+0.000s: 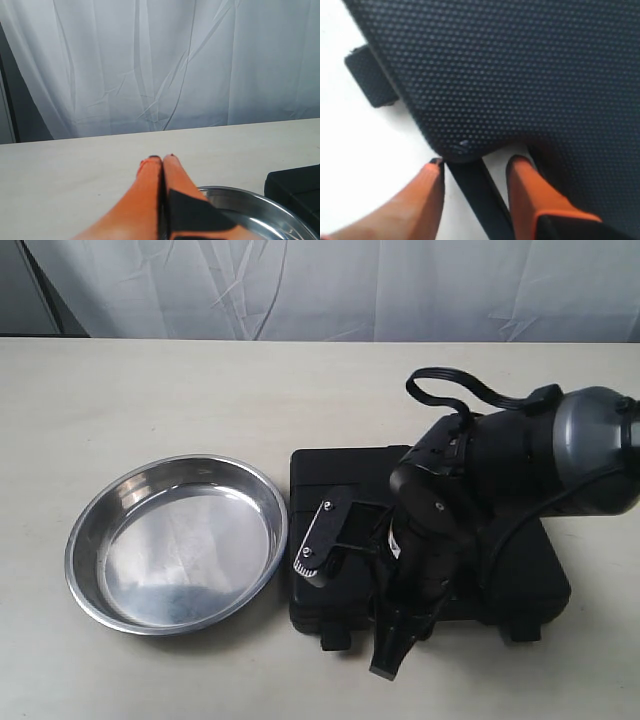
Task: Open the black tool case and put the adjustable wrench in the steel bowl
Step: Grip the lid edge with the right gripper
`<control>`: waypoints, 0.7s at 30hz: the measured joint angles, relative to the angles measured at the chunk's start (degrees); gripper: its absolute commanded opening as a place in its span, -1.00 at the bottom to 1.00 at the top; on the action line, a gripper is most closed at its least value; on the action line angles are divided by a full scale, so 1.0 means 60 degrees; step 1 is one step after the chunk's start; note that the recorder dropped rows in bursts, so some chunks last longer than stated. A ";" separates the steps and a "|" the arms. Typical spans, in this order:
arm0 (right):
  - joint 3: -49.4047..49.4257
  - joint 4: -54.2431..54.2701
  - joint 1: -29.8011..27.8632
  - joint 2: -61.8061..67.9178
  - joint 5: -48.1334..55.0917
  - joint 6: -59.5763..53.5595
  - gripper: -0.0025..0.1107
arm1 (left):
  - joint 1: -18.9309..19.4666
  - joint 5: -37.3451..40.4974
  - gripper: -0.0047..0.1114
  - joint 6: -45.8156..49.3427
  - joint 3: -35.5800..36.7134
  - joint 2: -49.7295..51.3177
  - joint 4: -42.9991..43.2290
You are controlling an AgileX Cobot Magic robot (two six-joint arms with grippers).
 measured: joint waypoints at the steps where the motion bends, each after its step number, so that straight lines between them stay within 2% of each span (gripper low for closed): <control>1: 0.0000 0.0024 0.0000 0.0000 0.0000 0.0000 -0.48 | 0.0000 0.0000 -0.92 0.0000 0.0000 0.0000 0.0000; 4: 0.0000 0.0086 0.0000 0.0000 0.0000 -0.0112 -0.92 | 0.0000 0.0000 -0.92 0.0000 0.0000 0.0000 0.0000; 5: 0.0000 0.0111 0.0000 0.0000 0.0000 -0.0128 -0.96 | 0.0000 0.0000 -0.92 0.0000 0.0000 0.0000 0.0000; 15: 0.0000 0.0145 0.0000 -0.0035 0.0120 -0.0159 -0.96 | 0.0000 0.0000 -0.92 0.0000 0.0000 0.0000 0.0000; 21: 0.0000 0.0271 0.0000 -0.0839 0.0415 -0.0159 -0.96 | 0.0000 0.0000 -0.92 0.0000 0.0000 0.0000 0.0000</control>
